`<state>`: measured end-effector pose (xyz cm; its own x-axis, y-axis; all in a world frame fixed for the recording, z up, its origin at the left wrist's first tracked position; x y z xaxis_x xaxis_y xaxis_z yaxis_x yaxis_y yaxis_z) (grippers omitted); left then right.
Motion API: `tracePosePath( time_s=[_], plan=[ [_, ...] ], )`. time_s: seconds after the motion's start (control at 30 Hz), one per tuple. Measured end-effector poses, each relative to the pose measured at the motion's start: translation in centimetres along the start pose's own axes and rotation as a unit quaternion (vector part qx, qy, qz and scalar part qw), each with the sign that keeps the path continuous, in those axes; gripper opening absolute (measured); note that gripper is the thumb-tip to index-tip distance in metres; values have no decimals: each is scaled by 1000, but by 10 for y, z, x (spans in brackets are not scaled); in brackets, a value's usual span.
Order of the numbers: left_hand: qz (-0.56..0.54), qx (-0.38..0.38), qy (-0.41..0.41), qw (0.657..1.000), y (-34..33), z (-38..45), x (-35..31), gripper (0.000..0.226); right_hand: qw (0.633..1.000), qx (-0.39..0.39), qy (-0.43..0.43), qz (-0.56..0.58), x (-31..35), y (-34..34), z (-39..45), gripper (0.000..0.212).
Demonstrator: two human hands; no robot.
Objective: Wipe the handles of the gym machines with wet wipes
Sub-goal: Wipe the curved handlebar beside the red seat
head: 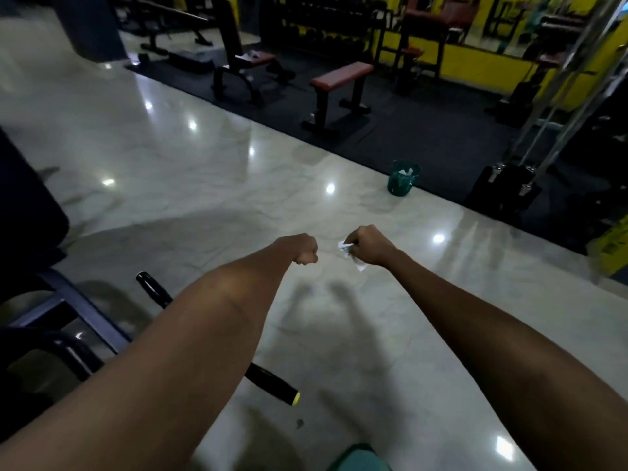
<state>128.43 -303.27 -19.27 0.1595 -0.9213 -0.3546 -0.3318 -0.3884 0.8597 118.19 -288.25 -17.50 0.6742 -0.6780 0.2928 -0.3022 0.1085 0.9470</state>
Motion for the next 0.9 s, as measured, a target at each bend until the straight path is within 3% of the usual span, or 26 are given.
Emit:
tracePosePath(
  time_s=[0.23, 0.43, 0.53, 0.9],
  plan=[
    [-59, -56, 86, 993, 31, 43, 46, 19, 992, 62, 110, -6, -5, 6, 103, 17],
    [-148, -114, 196, 963, 31, 33, 76, 26, 970, 113, 215, -33, 25, 10, 174, 20],
    [-171, -164, 241, 941, 24, 13, 91, 25, 952, 138, 271, -37, 55, 1, 196, 19],
    [-205, -224, 430, 850, 1, -66, 184, 29, 861, 236, 443, -75, 228, -71, 242, 27]
  ],
)
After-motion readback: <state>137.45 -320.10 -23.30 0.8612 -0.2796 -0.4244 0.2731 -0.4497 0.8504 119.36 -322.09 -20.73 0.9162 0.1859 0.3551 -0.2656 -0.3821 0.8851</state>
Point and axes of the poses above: each hand's wrist, its own z-axis towards the middle knuckle, its own y-axis out of the back of the hand, x = y × z, the point moved 1 cm from there along z, towards the middle knuckle, and after that the axes turned 12 degrees about -y, right-handed, at the moved point
